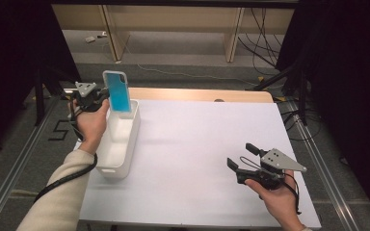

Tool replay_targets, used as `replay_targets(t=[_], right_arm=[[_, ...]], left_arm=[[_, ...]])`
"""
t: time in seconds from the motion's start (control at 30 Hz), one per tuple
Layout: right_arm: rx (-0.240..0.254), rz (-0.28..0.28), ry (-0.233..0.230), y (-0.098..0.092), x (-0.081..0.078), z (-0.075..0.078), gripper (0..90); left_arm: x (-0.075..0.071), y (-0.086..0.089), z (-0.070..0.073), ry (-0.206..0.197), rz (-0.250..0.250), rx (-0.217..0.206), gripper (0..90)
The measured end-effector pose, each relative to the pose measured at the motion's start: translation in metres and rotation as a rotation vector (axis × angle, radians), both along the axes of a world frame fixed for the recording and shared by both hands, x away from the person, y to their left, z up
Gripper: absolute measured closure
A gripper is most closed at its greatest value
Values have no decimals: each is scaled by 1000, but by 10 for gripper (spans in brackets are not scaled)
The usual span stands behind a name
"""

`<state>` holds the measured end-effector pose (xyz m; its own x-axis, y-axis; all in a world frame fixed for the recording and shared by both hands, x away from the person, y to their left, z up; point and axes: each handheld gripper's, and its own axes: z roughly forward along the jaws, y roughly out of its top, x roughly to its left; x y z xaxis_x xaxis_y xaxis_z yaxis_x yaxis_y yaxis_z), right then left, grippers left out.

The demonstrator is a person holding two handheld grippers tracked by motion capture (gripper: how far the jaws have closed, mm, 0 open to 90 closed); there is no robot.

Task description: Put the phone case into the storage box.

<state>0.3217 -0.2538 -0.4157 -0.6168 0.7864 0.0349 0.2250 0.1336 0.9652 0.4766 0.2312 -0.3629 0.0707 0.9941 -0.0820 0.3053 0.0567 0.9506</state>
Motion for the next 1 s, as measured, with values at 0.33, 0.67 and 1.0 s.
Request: replay_targets(t=[0.33,0.67,1.0], right_arm=[[4,4,3,0,0,0,162],[5,9,4,0,0,0,162],[27,13,-1,1,1,-1,163]], left_arm=[[5,-2,-4,11,1,11,883],[12,-5,-8,27,4,8,883],[16,-5,-8,31,10,15,883]])
